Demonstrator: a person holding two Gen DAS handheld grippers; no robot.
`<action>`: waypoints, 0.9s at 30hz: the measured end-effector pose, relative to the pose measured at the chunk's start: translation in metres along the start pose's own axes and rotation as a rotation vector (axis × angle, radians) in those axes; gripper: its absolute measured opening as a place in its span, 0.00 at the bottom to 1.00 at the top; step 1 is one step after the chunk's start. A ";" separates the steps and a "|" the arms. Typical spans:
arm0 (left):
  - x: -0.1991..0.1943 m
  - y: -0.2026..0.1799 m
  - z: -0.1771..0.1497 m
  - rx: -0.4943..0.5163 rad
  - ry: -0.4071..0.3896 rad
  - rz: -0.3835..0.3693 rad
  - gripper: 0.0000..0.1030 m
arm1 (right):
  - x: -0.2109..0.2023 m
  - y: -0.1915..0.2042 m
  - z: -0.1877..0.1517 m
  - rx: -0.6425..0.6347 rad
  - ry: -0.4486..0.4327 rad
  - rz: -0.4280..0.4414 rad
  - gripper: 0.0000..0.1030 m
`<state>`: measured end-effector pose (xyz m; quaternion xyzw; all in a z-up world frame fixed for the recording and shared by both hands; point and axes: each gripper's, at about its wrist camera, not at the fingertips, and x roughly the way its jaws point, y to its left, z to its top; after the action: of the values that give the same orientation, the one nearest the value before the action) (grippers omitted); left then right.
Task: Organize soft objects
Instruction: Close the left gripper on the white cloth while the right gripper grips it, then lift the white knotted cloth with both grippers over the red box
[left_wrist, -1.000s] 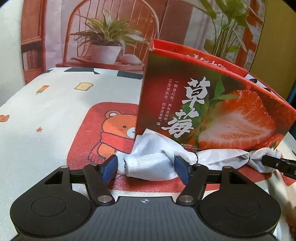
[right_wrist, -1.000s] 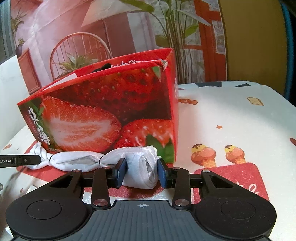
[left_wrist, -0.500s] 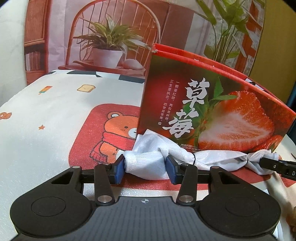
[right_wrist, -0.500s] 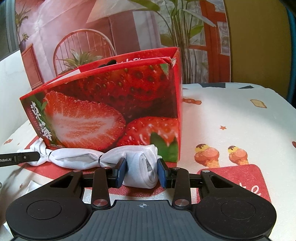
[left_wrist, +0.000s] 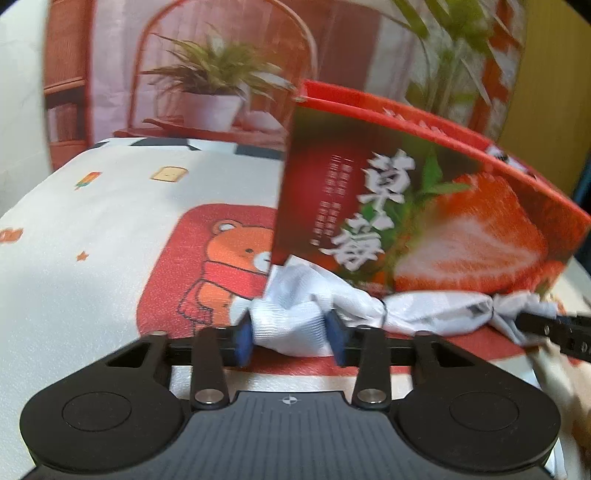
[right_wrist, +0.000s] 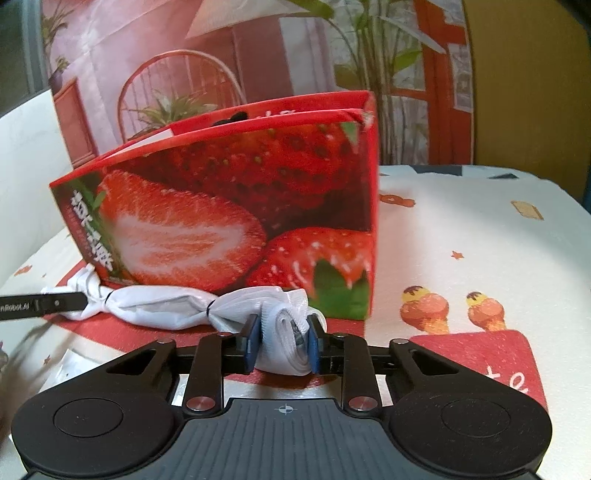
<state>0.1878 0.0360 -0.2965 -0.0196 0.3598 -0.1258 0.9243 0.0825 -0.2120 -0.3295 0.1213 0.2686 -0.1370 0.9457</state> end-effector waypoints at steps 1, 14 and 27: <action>-0.002 -0.003 0.003 0.016 0.007 -0.003 0.25 | -0.001 0.002 0.001 -0.015 0.000 0.000 0.21; -0.057 -0.010 0.018 0.008 -0.114 -0.060 0.22 | -0.041 0.015 0.015 -0.049 -0.077 0.074 0.17; -0.085 -0.006 0.022 -0.015 -0.180 -0.061 0.22 | -0.071 0.030 0.031 -0.077 -0.158 0.129 0.16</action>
<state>0.1410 0.0496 -0.2230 -0.0487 0.2754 -0.1487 0.9485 0.0487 -0.1796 -0.2604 0.0906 0.1900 -0.0746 0.9747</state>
